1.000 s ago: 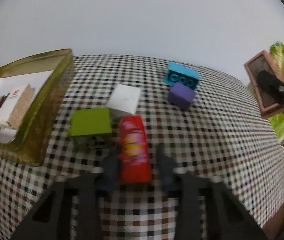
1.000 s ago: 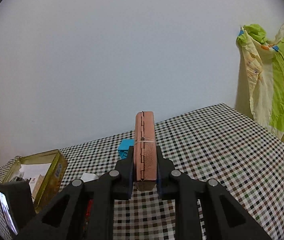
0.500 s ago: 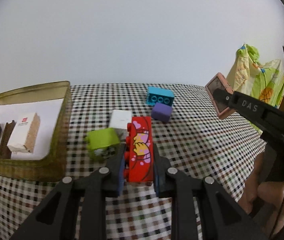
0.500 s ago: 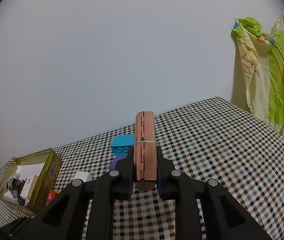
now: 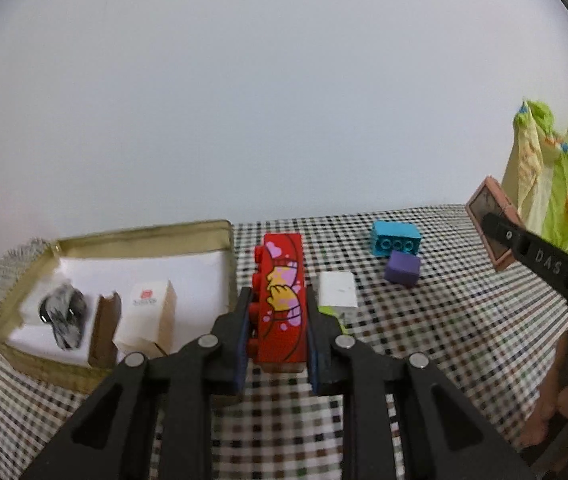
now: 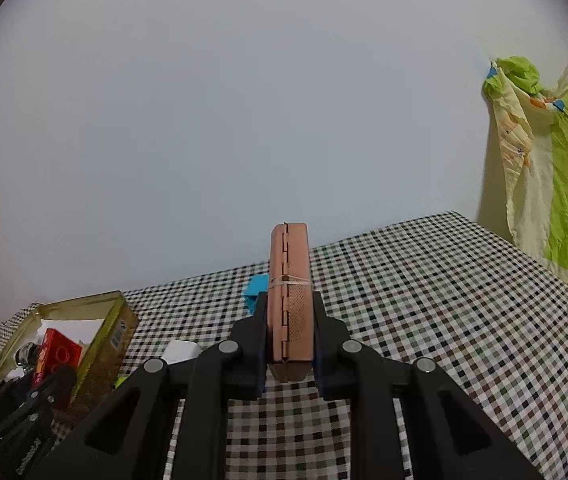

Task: Organize rigid objects
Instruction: 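Grasp the red cartoon packet with the left gripper while the right gripper holds the copper box, then carry the red packet and copper box over the gold tray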

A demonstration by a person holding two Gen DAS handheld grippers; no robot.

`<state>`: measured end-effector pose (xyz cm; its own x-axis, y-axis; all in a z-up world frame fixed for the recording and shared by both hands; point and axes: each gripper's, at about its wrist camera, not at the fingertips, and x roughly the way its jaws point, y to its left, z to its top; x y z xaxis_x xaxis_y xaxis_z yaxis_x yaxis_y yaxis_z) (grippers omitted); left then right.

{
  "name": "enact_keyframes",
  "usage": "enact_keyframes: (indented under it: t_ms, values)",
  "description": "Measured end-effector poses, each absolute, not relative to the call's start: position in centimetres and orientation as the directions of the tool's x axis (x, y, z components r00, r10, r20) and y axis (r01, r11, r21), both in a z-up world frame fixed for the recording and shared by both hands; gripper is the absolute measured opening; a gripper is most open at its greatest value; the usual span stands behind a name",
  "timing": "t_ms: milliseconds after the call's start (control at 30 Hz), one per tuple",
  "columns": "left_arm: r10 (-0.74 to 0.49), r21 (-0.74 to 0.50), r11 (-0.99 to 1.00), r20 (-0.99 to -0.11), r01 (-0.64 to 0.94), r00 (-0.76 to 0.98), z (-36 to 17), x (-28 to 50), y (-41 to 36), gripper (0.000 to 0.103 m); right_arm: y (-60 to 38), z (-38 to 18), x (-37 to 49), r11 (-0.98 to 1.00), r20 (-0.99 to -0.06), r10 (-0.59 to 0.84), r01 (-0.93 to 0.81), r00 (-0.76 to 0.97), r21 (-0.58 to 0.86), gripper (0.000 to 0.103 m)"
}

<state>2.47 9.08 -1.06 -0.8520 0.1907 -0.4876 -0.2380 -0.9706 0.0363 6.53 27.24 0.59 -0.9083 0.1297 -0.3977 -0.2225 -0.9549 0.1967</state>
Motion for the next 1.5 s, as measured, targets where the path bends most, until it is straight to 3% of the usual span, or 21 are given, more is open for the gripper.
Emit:
enact_keyframes:
  t_ms: [300, 667, 1100, 1500]
  values:
    - [0.227, 0.064, -0.953, -0.497, -0.296, -0.838, -1.4, 3.0, 9.9, 0.021, 26.1, 0.0, 6.2, -0.951, -0.405, 0.111, -0.215, -0.908, 0.221, 0.020]
    - [0.204, 0.090, -0.954, -0.499, -0.285, -0.842, -1.5, 2.4, 8.9, 0.021, 24.4, -0.6, 6.9, -0.929, -0.416, 0.235, -0.328, -0.879, 0.170, 0.020]
    - [0.179, 0.082, -0.964, -0.496, -0.251, -0.850, -1.2, 1.5, 5.6, 0.021, 21.6, 0.0, 9.8, -0.930, -0.341, 0.313, -0.359, -0.887, 0.082, 0.020]
    - [0.163, 0.067, -0.973, -0.486, -0.222, -0.859, -0.7, 0.9, 3.1, 0.021, 17.9, 0.2, 11.0, -0.946, -0.313, 0.280, -0.316, -0.907, 0.068, 0.020]
